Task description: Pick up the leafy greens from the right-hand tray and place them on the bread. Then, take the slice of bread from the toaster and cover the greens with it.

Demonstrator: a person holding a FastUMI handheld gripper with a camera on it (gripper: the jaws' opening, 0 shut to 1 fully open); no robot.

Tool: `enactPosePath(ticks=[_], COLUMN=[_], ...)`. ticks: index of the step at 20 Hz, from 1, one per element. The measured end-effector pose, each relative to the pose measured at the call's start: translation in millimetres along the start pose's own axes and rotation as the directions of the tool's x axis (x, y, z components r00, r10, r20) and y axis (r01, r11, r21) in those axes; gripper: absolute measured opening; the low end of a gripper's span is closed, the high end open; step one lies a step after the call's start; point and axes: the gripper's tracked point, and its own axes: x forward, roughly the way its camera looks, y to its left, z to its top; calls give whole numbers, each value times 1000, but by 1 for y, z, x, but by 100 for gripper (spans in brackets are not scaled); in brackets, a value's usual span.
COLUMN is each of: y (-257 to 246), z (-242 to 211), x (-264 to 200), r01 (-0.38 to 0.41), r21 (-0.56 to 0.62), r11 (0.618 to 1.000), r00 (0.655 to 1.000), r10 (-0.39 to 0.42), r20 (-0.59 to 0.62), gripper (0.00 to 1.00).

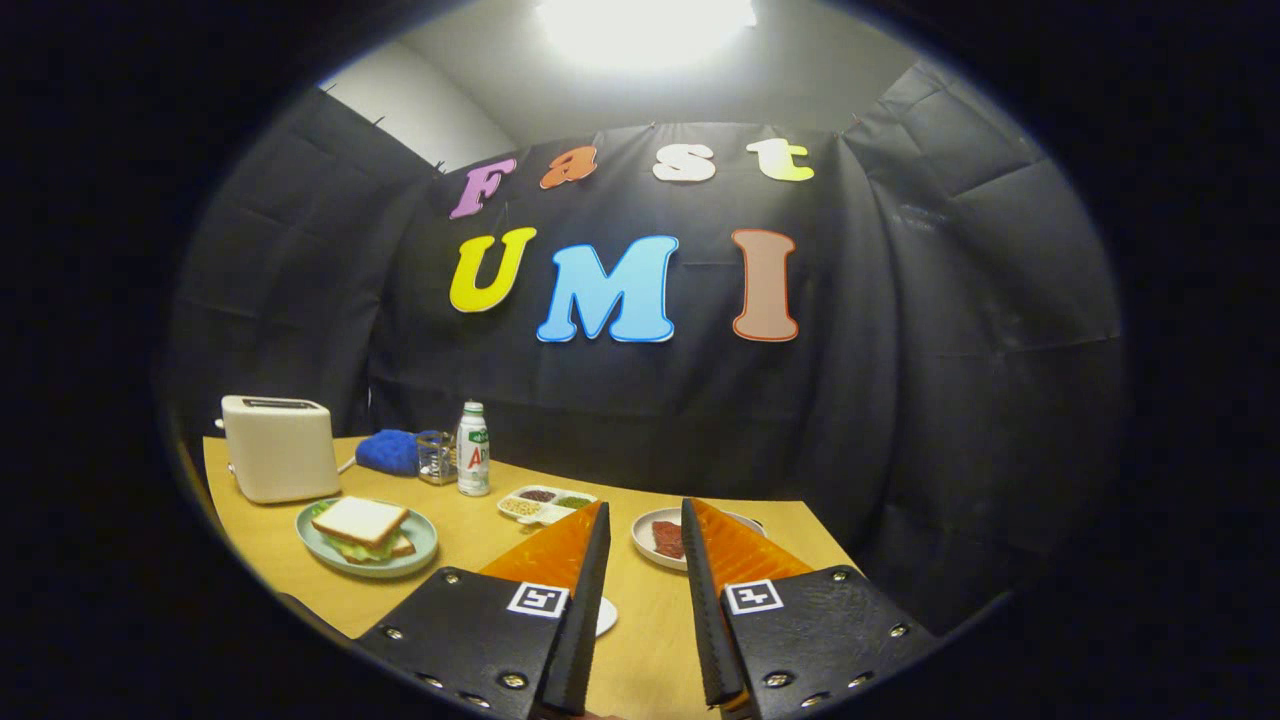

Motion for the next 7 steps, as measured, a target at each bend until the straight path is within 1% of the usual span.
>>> enactPosePath(ticks=[2,4,7], y=[-31,-57,-114], z=[-3,-5,-6], x=[1,-1,-6], r01=[43,69,148], r21=[25,46,-24], r11=[999,997,989], r00=[999,997,986], r10=[-43,-70,-145], r20=[-3,21,81], gripper=[42,42,42])
